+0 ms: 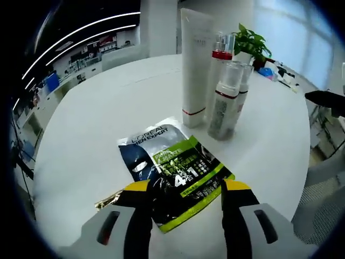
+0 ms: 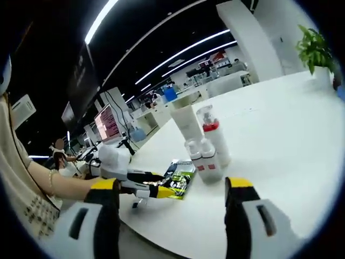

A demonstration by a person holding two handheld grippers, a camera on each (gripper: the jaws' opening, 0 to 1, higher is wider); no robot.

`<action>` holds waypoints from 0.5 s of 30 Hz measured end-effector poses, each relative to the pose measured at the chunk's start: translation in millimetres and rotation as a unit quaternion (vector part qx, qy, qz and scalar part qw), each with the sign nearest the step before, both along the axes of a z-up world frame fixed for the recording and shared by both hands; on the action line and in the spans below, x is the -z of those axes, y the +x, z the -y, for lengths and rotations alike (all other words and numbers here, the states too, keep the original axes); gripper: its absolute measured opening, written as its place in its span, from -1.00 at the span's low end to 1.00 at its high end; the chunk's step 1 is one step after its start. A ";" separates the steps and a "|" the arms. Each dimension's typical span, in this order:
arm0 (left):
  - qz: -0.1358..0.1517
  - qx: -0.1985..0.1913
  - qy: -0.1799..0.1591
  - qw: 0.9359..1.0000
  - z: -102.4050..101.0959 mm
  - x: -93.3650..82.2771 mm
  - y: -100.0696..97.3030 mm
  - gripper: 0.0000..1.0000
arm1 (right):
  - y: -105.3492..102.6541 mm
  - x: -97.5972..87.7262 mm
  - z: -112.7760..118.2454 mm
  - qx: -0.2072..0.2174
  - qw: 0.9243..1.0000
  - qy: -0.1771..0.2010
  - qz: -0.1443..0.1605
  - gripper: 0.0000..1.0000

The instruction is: Arrange the skincare products in the storage area until every visible bottle or jar stands upright without overlapping.

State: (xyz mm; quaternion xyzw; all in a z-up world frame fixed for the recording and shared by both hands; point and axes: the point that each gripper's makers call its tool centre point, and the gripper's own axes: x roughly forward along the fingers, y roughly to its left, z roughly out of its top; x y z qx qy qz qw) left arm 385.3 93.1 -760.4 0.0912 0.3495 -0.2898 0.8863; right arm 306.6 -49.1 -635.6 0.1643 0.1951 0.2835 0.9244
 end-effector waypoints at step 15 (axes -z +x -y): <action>0.014 -0.042 -0.067 0.997 -53.1 -42.4 -40.4 0.28 | -10.7 -5.8 -9.9 -0.016 1.000 -0.014 0.018 0.65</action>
